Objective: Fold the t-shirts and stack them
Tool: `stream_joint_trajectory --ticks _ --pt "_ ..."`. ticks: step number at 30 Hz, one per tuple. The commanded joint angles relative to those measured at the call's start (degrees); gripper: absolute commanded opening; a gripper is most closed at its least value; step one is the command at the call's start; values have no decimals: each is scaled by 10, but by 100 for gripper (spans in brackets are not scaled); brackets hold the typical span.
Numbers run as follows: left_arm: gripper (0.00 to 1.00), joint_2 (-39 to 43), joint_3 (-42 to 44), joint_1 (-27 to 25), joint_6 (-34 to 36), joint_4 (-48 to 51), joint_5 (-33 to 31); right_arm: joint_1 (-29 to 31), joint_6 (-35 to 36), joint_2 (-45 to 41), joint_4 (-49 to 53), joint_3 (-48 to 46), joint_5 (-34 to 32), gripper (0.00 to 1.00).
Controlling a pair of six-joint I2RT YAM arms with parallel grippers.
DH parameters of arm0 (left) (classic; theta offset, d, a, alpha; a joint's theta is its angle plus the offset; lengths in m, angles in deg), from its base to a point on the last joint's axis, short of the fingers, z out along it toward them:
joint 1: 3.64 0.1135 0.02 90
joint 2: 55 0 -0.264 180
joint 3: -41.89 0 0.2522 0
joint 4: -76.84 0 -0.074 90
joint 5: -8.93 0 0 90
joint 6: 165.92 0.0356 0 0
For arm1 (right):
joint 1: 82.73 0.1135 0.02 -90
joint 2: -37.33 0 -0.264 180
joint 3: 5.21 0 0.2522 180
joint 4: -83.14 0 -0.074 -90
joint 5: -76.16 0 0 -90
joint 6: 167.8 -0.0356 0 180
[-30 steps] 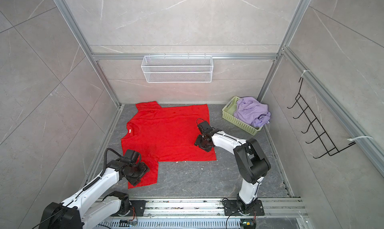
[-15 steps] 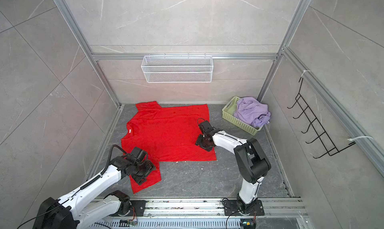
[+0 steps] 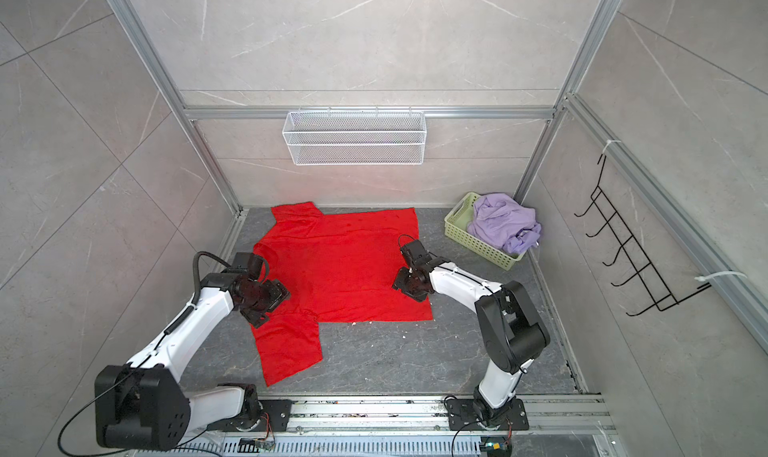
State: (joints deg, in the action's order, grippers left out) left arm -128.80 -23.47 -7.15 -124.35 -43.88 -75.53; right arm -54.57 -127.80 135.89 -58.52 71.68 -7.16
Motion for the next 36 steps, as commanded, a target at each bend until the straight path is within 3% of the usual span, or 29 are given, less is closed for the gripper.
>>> stream_joint_trajectory --ticks 1,7,13,18,24,26,29,36 --pt "82 -36 8 31 66 -45 32 -1 -17 -11 3 -20 -15 59" --pt "82 -97 46 75 55 -124 56 0 -26 21 -16 -29 -24 59" --pt "82 -108 105 105 38 -133 56 0 0 41 4 -33 -25 59" --pt "82 -50 173 110 7 -100 49 0 15 13 28 -72 -37 59" --pt "82 90 259 111 -60 -23 39 0 15 -29 39 -141 -48 59" --pt "82 137 240 110 -53 28 10 0 14 -41 46 -150 -56 59" --pt "82 181 205 110 -49 22 17 -1 26 -53 57 -134 -65 59" --pt "81 47 46 110 70 -71 85 0 67 -26 71 14 -88 59"
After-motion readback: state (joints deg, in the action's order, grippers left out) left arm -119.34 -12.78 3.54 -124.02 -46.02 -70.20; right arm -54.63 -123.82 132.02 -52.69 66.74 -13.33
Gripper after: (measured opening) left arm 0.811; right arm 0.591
